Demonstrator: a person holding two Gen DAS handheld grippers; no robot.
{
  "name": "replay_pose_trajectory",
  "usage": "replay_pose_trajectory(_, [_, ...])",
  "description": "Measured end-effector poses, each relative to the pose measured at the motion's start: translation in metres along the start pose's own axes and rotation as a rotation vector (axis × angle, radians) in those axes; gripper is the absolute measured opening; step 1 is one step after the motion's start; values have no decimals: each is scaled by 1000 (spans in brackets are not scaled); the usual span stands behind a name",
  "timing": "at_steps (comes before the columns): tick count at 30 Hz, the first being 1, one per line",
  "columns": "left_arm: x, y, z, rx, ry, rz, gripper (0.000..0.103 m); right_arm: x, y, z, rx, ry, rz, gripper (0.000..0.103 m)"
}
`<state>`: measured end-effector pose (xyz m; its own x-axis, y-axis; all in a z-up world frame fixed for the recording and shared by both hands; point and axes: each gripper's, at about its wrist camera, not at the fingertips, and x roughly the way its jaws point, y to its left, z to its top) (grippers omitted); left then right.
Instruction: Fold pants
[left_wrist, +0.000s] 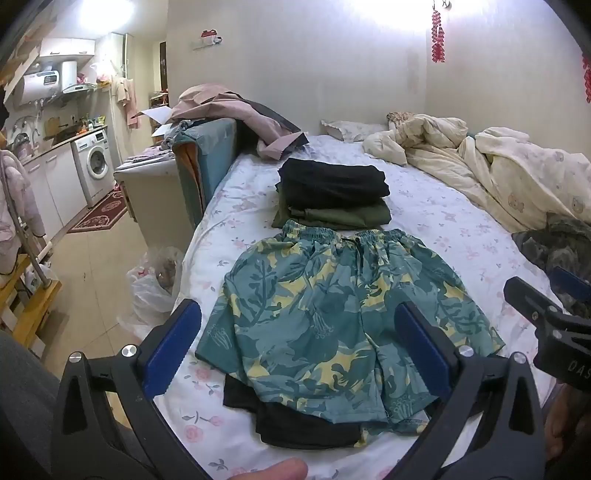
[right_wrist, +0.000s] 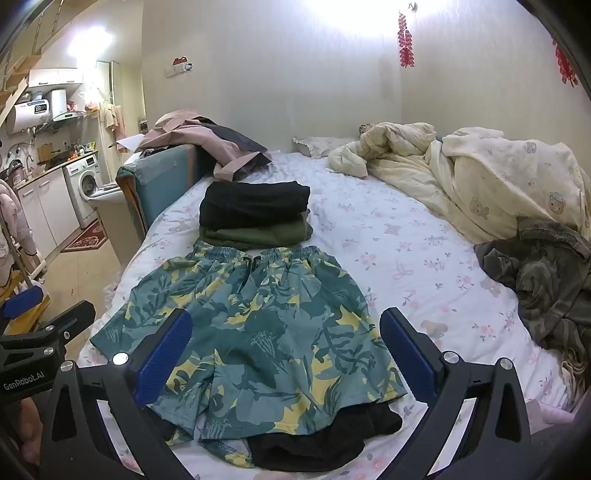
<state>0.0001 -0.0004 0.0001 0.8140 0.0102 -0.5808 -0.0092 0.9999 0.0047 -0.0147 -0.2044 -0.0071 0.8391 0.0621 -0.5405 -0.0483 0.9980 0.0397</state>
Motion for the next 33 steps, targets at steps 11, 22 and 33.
replay_pose_trajectory(11, [0,0,0,2,-7,0,103,1,-1,0,4,-2,3,103])
replay_pose_trajectory(22, [0,0,0,-1,-9,0,103,-1,0,0,5,-3,3,103])
replay_pose_trajectory(33, [0,0,0,-1,-10,0,103,0,0,0,6,-3,3,103])
